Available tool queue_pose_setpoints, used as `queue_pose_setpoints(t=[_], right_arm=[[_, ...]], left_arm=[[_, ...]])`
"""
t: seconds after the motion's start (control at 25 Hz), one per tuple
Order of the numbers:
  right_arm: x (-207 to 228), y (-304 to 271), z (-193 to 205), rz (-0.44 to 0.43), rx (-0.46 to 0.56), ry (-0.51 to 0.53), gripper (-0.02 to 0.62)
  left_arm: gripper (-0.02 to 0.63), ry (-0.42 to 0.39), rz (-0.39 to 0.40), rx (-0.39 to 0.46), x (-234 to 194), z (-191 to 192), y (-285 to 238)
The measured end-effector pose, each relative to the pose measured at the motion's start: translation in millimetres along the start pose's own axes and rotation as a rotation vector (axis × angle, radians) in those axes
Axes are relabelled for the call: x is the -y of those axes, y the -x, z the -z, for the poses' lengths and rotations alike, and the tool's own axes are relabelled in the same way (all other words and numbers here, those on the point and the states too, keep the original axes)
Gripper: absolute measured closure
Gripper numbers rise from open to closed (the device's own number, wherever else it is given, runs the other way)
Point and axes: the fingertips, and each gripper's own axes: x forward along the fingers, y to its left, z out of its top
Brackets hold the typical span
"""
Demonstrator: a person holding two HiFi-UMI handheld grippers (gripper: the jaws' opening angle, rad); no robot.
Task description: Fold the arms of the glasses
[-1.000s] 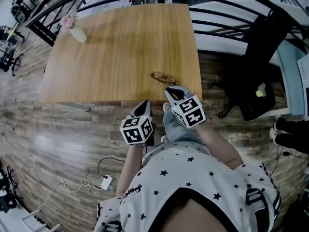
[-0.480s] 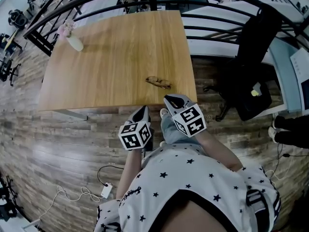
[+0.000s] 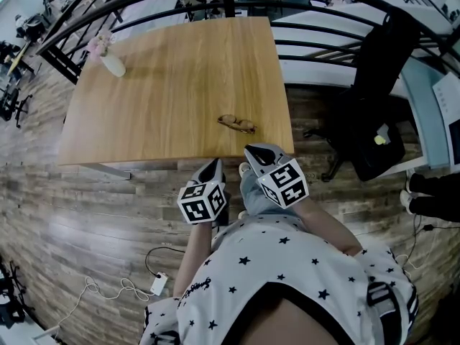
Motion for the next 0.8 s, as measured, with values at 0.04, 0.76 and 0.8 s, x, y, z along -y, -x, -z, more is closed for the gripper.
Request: queue_pose_setpoints(t=[0.04,0.76,0.8], right_arm=[[0.0,0.4,0.3,0.0,0.001,-0.002,0.578],[6.9,-2.1,-2.5,-0.017,0.007,-0.025,0.578],[7.8,-2.0,-1.9,-0.017,0.005,-0.026,0.578]], left_arm=[[0.599,0.0,0.0,-0.001,0.1,0.4,-0.1],[0.6,0.022,0.0,-0.001,3.3,-1.6,-7.1],[0.6,0.024,0.0,-0.001,3.9,-1.0,-7.6]])
